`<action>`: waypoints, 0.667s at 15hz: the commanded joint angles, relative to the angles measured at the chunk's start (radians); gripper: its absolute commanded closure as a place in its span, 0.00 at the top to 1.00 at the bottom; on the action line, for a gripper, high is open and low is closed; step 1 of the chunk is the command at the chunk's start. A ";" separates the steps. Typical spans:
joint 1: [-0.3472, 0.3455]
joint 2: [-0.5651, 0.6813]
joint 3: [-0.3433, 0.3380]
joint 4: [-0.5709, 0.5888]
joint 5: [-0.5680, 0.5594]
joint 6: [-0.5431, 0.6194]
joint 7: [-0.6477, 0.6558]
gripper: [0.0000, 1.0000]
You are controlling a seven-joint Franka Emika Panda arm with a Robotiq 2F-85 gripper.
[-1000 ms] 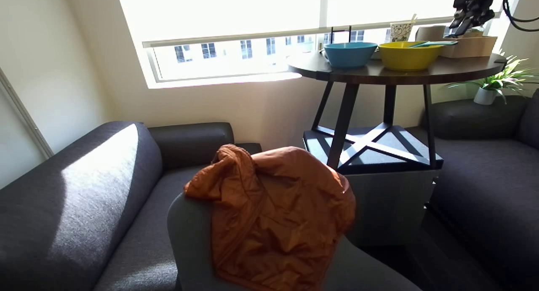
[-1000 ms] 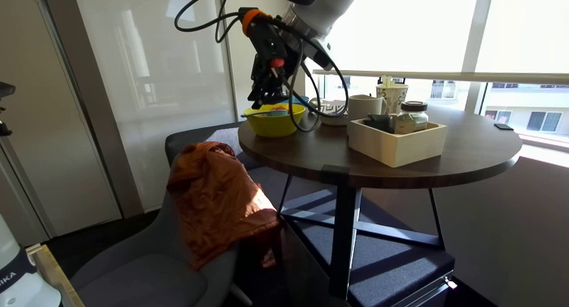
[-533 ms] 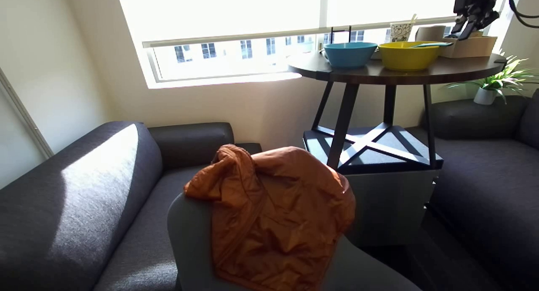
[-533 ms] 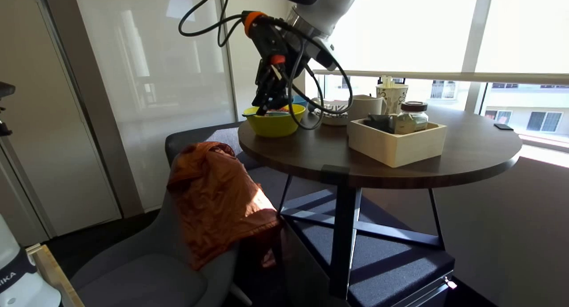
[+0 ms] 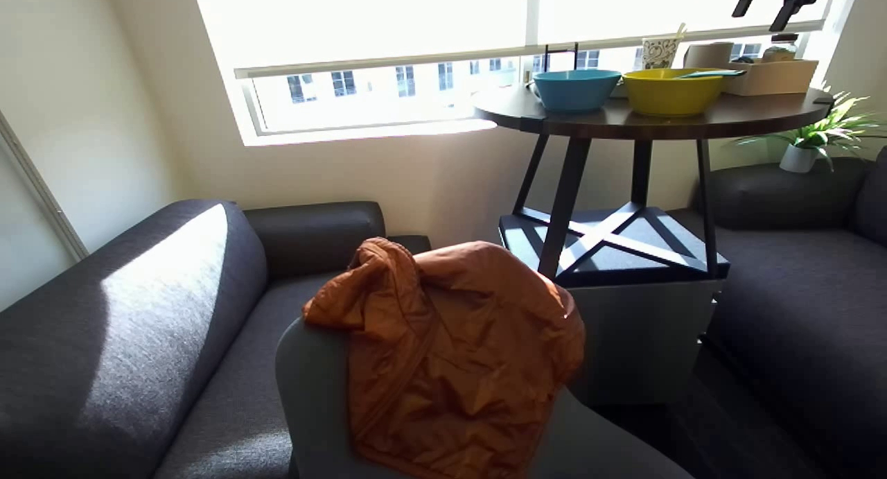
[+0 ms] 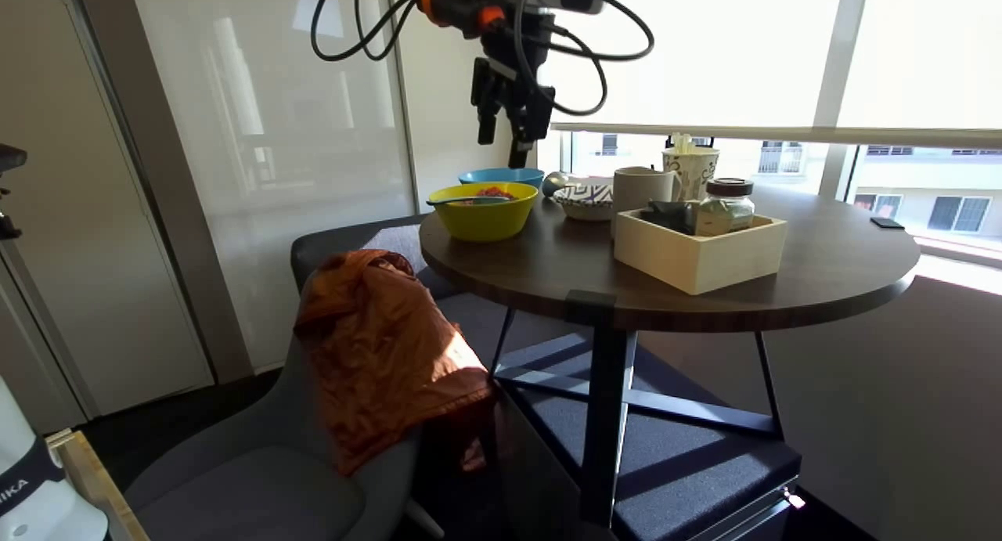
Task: Use the scoop to transfer contents from the yellow bowl to the blue bowl
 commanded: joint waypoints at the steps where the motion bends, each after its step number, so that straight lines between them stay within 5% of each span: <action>1: 0.075 -0.094 0.035 -0.080 -0.198 0.117 0.094 1.00; 5: 0.120 -0.103 0.068 -0.107 -0.322 0.109 0.126 1.00; 10: 0.120 -0.074 0.082 -0.092 -0.279 0.072 0.105 1.00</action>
